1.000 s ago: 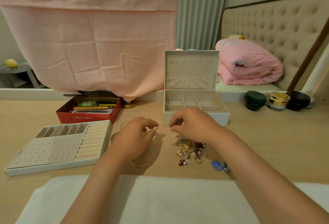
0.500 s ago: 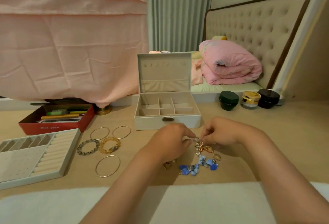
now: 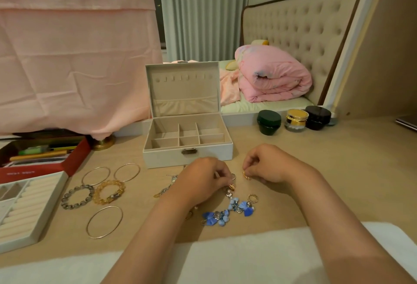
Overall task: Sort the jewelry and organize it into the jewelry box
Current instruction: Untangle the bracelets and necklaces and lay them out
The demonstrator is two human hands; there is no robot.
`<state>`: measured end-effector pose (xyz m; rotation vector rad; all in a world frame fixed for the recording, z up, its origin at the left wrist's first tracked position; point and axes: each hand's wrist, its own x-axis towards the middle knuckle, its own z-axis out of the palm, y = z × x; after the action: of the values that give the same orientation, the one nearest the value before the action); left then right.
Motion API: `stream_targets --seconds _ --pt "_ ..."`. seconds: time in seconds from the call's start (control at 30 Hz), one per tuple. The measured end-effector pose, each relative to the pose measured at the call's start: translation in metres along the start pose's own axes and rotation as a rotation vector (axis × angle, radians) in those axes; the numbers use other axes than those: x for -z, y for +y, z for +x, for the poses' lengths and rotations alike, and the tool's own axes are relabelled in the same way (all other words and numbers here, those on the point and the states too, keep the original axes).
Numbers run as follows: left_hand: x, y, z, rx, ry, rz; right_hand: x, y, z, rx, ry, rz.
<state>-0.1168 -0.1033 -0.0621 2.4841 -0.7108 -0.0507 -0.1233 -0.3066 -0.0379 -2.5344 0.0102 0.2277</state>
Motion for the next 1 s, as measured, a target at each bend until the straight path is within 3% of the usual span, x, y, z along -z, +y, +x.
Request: stream_targets --seconds 0.23,0.33,0.43,0.63,0.77,0.9,1.0 --pt "0.007 -0.006 0.004 0.022 0.085 -0.13 -0.004 0.007 0.006 -0.006 0.163 -0.086" --pt "0.008 -0.003 0.008 0.032 0.139 -0.212 -0.003 -0.002 0.001 0.088 0.212 0.147" --pt "0.01 0.003 0.013 0.035 0.222 -0.241 -0.003 -0.015 -0.007 0.153 0.093 0.412" --pt "0.005 0.005 0.017 0.068 0.236 -0.345 -0.009 -0.008 0.0 0.11 0.136 0.483" --pt "0.001 -0.003 0.018 0.015 0.133 -0.049 -0.016 0.008 0.016 0.001 0.307 0.247" --pt "-0.002 -0.009 0.018 -0.019 0.017 0.193 -0.021 0.015 0.024 -0.011 0.287 0.083" --pt "0.0 -0.011 0.018 -0.028 0.034 0.244 -0.021 0.016 0.024 0.003 0.274 0.05"
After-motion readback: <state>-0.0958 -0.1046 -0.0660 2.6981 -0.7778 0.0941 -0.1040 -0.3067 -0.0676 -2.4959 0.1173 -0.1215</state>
